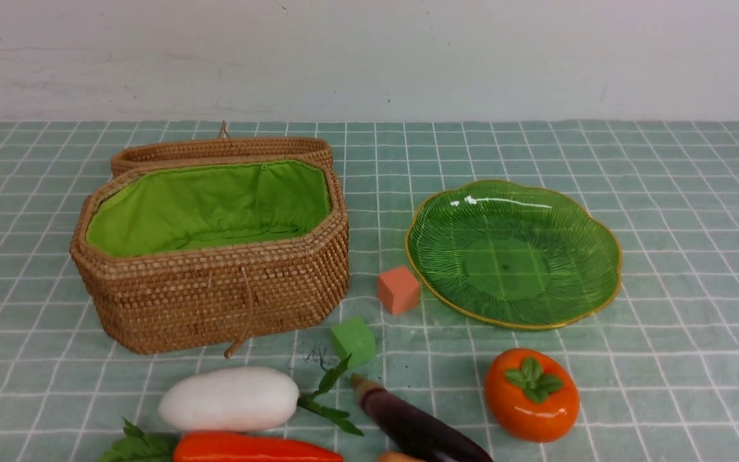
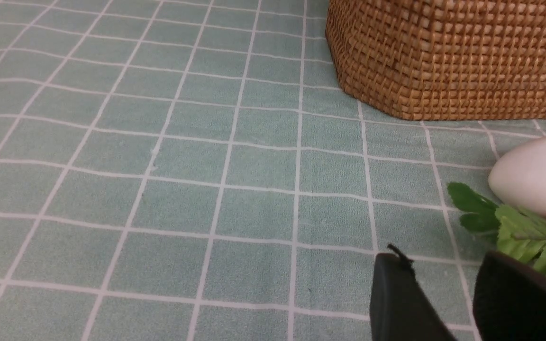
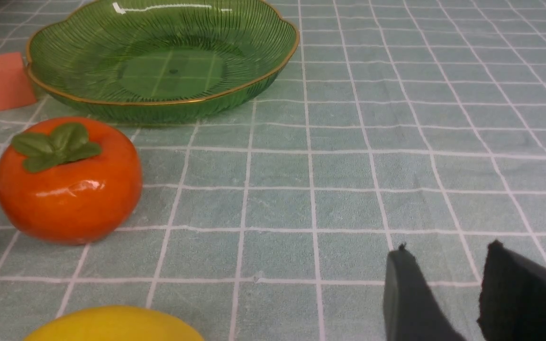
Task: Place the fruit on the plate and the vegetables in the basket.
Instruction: Grab the mango with your left arm and place it on the right plate
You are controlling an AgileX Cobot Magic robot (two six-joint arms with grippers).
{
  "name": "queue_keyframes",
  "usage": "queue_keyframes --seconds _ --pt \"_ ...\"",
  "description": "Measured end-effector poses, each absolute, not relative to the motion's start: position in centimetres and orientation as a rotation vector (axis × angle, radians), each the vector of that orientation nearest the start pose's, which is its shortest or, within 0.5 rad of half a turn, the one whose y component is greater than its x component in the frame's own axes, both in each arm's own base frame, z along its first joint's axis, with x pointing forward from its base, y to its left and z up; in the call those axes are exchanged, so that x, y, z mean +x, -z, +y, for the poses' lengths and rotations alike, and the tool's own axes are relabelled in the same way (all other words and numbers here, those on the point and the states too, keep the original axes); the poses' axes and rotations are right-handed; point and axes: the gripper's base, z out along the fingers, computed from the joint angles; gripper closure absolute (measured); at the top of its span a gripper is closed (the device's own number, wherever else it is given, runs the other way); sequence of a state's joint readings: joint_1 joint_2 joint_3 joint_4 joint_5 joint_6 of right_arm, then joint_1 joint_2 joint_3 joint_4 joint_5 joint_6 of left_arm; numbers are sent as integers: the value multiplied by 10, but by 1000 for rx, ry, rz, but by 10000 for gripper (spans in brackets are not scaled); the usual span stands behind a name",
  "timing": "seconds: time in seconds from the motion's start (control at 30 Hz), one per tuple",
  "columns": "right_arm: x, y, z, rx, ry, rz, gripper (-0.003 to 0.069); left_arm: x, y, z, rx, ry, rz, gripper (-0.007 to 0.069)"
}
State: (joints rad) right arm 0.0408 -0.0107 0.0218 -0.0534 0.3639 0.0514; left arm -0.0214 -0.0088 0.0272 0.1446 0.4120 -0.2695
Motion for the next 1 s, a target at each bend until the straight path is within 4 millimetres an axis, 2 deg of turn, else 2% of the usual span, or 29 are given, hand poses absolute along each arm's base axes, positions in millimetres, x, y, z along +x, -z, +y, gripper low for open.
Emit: queue_keyframes --seconds 0.1,0.33,0.47,0.67,0.87,1.0 --pt "53 -174 0 -23 -12 1858 417 52 -168 5 -119 18 1904 386" --pt "53 -174 0 -23 -12 1858 417 52 -171 16 212 -393 1875 386" --pt "53 -174 0 -23 -12 1858 417 52 -173 18 277 -488 1858 386" --pt "53 -174 0 -23 -12 1858 417 53 -177 17 280 -476 1804 386" --pt "53 -174 0 -23 -12 1858 417 57 -199 2 227 -255 1546 386" --pt "53 -174 0 -23 -12 1858 417 57 -206 -2 224 -187 1469 386"
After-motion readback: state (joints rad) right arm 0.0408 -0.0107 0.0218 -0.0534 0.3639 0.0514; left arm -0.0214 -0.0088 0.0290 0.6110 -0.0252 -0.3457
